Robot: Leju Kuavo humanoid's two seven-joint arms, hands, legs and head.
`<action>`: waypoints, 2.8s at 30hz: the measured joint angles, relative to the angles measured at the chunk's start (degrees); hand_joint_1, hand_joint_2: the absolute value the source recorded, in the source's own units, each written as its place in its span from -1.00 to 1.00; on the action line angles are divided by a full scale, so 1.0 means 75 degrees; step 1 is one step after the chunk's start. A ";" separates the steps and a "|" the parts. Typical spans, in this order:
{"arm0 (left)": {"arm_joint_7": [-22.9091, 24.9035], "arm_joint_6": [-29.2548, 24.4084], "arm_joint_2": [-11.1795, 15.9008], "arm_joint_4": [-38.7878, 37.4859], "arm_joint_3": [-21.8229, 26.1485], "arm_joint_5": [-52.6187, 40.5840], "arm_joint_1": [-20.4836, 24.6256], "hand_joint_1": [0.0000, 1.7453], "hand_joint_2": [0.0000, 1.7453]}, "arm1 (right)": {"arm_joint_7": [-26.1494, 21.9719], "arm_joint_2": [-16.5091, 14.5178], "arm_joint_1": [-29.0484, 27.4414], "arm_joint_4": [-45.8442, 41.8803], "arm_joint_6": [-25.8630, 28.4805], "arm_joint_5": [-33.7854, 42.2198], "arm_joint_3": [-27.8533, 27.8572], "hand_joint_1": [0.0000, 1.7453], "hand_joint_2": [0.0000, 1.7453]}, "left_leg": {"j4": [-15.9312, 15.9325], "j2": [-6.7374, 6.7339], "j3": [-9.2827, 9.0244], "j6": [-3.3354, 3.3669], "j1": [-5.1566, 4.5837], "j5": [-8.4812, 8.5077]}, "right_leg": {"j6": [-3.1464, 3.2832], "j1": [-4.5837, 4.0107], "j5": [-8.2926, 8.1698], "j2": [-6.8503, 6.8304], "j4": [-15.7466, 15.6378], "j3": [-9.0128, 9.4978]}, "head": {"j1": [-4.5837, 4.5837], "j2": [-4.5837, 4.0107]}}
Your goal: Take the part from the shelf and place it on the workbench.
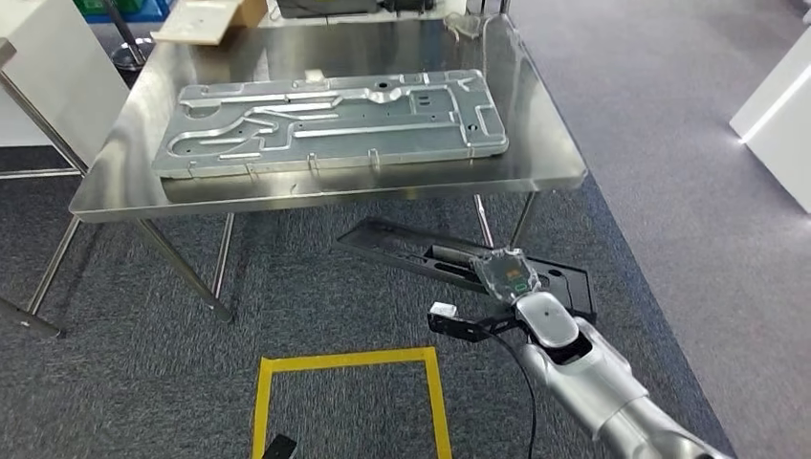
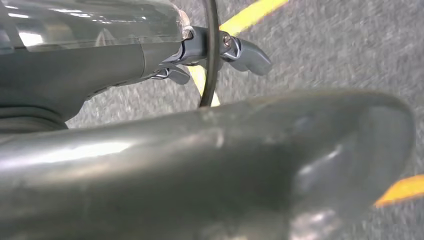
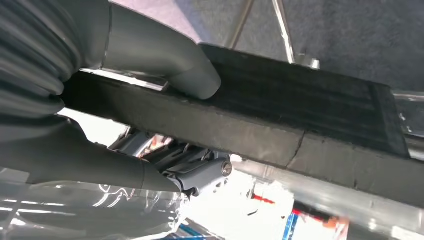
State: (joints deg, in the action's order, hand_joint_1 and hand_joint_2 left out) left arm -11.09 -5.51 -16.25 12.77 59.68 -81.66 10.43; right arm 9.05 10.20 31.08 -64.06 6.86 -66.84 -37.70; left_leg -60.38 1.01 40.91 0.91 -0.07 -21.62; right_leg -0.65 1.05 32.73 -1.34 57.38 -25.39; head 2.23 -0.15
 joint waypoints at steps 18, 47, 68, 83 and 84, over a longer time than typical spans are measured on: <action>-0.0181 0.0059 -0.0063 -0.0015 -0.0280 0.0192 0.0112 -1.00 -1.00 | -0.0089 0.0151 0.0917 -0.0672 -0.0700 0.0194 -0.1099 1.00 1.00 | 0.0063 0.0285 -0.1552 0.0016 -0.0011 -0.1161 | 0.0180 -0.0083 -0.1781 0.0028 0.0184 -0.2163 | -0.0004 0.0000; -0.0191 0.0074 -0.0105 -0.0015 -0.0668 0.0557 0.0120 -1.00 -1.00 | 0.0524 0.1006 0.2981 -0.2452 -0.1033 0.1194 -0.1978 1.00 1.00 | 0.0329 0.0370 -0.1191 0.0239 -0.0054 -0.0652 | 0.0395 -0.0263 -0.1389 -0.0154 0.0233 -0.1497 | -0.0006 0.0000; -0.0066 0.0082 -0.0047 -0.0012 -0.0969 0.0769 0.0183 -1.00 -1.00 | 0.0376 0.0737 0.2777 -0.0192 -0.0479 0.0847 -0.0991 1.00 1.00 | 0.0098 0.0222 -0.0644 0.0069 0.0180 -0.0321 | -0.0197 0.0137 -0.0356 0.0053 0.1397 -0.1838 | -0.0002 0.0000; 0.0056 0.0082 -0.0044 -0.0012 -0.1193 0.0818 0.0191 -1.00 -1.00 | 0.0139 -0.0218 0.2632 0.0902 -0.0375 0.0702 -0.0390 1.00 1.00 | -0.0852 0.0009 -0.0295 -0.0144 -0.0016 -0.1019 | 0.0311 -0.0114 -0.1134 -0.0072 -0.0097 -0.1178 | -0.0004 0.0000; 0.0064 0.0082 -0.0042 -0.0012 -0.1201 0.0823 0.0189 -1.00 -1.00 | 0.0139 -0.0186 0.2625 0.0969 -0.0373 0.0702 -0.0385 1.00 1.00 | -0.1331 0.0006 -0.0058 -0.0188 0.0013 -0.1236 | 0.0315 -0.0111 -0.1129 -0.0075 -0.0091 -0.1178 | -0.0004 0.0000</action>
State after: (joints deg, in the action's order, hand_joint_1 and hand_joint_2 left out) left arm -10.61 -4.90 -16.56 12.68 50.67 -75.49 11.84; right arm 10.10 8.80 50.77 -56.79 4.06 -61.57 -40.58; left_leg -70.37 1.06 40.48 -0.50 0.02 -30.89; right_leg 1.71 0.21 24.26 -1.90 56.69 -34.22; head 2.20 -0.15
